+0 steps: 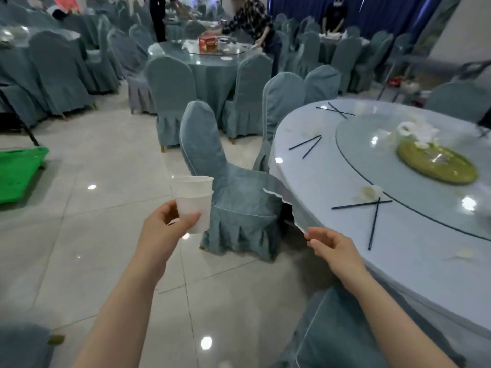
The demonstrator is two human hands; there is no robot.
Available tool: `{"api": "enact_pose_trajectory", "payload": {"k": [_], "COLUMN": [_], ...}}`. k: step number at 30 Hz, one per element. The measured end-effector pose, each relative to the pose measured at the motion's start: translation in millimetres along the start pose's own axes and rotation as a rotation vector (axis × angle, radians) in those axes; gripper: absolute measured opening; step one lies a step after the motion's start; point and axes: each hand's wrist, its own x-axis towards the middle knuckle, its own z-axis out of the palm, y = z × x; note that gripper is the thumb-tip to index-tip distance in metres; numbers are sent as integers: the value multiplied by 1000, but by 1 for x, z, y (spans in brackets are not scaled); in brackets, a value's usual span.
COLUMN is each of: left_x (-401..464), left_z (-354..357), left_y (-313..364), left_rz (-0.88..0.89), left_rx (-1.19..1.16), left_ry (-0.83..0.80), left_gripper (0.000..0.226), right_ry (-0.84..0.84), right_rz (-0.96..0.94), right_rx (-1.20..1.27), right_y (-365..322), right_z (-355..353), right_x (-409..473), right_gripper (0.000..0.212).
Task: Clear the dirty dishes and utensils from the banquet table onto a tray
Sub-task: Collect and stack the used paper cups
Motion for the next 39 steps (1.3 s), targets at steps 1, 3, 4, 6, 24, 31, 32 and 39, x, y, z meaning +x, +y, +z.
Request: {"api": "enact_pose_trajectory", "payload": {"k": [1,3,4,6,24,31,32,39], "left_x": [20,57,73,100,337,367,369,384], "left_z": [7,23,31,47,206,289,302,365], "left_y": [-2,-2,-2,-1,-12,-16,-17,-28], "left_rz": [3,6,2,-8,-79,-119,-124,-170], "left_rx": [9,18,19,25,-17,9,10,61], "left_ry": [-14,-34,-52,-101,-481,-565,-552,-538], "left_gripper": [25,22,21,23,32,21,20,25], "right_ry": [34,110,142,178,308,334,300,-88], "right_rz": [5,29,41,44,203,322,315,122], "right_rx": [-3,0,-5,-31,-588,-701,-743,-1301], "right_y": [5,10,13,18,47,77,81,116], "right_z": [-2,-7,-8,-11,-87,-158,-169,-212], "right_x": [15,43,55,77,223,255,264,325], "right_gripper": [27,28,28,28,41,59,63,91]}}
